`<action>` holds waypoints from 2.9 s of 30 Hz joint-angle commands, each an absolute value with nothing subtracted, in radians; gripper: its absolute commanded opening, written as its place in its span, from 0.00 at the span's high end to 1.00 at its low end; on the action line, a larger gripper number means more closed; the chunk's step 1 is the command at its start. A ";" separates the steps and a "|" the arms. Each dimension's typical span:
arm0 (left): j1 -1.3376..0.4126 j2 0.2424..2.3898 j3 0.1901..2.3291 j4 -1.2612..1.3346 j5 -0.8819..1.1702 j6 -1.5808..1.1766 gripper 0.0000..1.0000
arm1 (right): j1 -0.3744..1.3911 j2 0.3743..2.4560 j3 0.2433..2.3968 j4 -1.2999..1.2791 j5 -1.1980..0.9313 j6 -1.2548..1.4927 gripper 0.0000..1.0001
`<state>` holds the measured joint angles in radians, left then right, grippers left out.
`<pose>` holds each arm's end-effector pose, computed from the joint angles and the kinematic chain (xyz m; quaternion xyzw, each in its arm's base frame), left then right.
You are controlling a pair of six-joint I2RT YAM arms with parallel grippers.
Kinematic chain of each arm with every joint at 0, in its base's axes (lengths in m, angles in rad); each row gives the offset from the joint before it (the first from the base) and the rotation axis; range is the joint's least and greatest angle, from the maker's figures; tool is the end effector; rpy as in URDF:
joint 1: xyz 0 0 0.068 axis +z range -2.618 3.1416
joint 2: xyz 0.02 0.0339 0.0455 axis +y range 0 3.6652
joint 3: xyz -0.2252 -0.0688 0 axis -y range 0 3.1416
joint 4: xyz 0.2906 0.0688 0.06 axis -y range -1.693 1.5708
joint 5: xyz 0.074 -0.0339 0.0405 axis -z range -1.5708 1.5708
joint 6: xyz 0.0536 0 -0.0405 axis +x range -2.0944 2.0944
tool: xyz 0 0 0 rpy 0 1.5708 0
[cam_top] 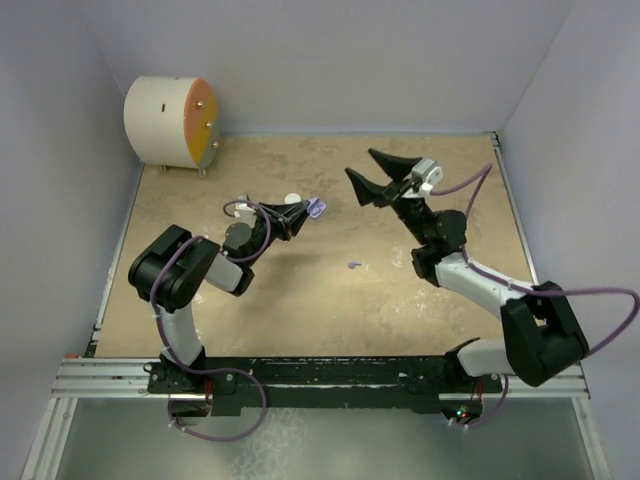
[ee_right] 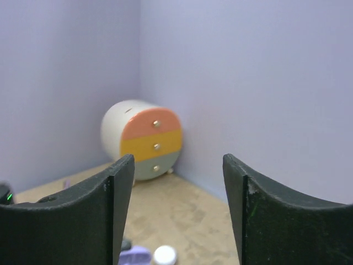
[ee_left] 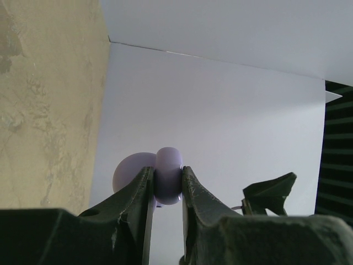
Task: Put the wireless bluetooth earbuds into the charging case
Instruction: Place the earbud in the charging case, then pick up the earbud from the center of the board.
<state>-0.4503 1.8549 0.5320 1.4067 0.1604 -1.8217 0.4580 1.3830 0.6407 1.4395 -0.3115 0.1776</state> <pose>0.3015 -0.1553 0.0733 -0.3816 0.5595 -0.6883 0.2599 0.2874 0.1600 0.2628 -0.1976 0.3942 0.3420 0.8298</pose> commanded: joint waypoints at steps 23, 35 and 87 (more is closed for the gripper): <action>-0.381 1.684 0.349 1.453 0.150 -1.734 1.00 | 0.698 1.242 0.765 0.158 0.097 0.384 0.28; -0.377 1.579 0.476 1.144 0.145 -1.548 1.00 | 0.722 1.306 0.644 0.233 0.042 0.440 0.30; -0.331 1.702 0.528 1.239 0.206 -1.562 1.00 | 0.720 1.602 0.628 0.383 0.000 0.456 0.28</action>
